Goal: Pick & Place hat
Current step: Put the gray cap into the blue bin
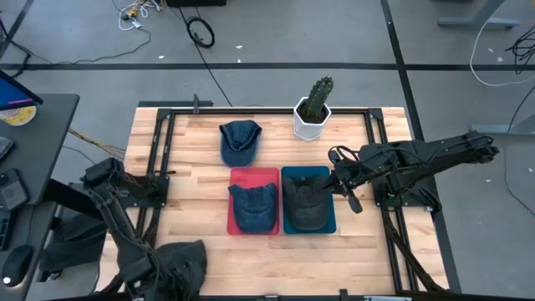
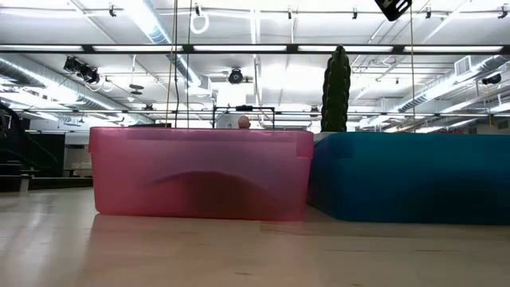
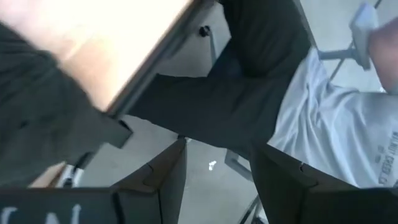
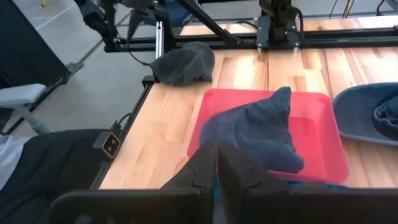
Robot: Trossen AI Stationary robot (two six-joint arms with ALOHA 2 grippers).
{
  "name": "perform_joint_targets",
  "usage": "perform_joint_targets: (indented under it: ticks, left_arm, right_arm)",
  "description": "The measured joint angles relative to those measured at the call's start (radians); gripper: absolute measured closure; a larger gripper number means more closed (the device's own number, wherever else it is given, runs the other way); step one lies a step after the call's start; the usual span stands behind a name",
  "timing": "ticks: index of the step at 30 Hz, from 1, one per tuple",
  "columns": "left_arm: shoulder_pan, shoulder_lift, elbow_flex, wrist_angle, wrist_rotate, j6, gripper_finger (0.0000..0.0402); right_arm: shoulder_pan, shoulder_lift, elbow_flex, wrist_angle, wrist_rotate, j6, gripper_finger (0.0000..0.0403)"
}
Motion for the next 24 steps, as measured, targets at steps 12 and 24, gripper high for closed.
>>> perform_joint_targets:
  ticks: [12,24]
  left_arm:
    - [0.033,0.084,0.178,-0.058,-0.053,0.239,0.0225]
    - [0.067,0.096,0.177,0.059,-0.019,0.180,0.0225]
  right_arm:
    - [0.000,0.001,-0.039,0.034,0.000,0.002,0.0382]
    - [0.000,0.001,-0.039,0.061,0.000,-0.004,0.0382]
